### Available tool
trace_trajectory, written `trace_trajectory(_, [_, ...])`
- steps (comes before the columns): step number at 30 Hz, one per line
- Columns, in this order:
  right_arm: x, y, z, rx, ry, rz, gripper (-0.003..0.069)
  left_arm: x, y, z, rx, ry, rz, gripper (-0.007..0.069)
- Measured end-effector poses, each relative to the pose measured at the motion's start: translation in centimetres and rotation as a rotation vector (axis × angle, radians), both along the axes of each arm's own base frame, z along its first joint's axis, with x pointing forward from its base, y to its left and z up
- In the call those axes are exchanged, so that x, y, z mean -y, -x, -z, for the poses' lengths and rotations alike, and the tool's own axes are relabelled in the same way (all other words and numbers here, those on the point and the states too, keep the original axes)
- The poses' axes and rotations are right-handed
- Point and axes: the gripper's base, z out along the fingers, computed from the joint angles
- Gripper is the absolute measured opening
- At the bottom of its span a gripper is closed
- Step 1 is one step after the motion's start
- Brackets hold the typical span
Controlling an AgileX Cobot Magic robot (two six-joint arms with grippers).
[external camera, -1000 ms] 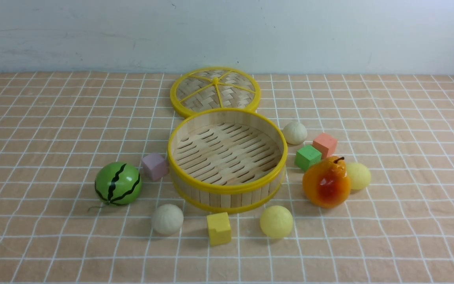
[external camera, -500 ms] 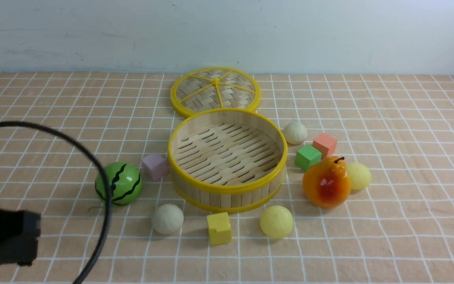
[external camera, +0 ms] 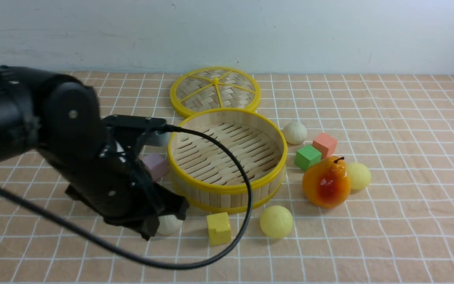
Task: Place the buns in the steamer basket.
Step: Use the left arm to grab a steamed stuffed bun
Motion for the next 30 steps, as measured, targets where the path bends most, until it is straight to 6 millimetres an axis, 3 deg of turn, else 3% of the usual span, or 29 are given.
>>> trace_trajectory(2, [0.0,0.0,0.0,0.0,0.0,0.0,0.0239,0.3,-1.0,0.4,0.002,-0.011,-0.001,-0.001])
trace_trajectory(7, [0.0,0.0,0.0,0.0,0.0,0.0,0.0239,1.4,-4.4,2.6,0.021,-0.041,0.032,0.0108])
trace_trajectory(14, [0.0,0.0,0.0,0.0,0.0,0.0,0.0239,1.8,-6.3,4.7,0.045,-0.102,0.05,0.0276])
trace_trajectory(30, [0.0,0.0,0.0,0.0,0.0,0.0,0.0239,1.9,-7.5,6.8,0.067,-0.142,0.043,0.0265])
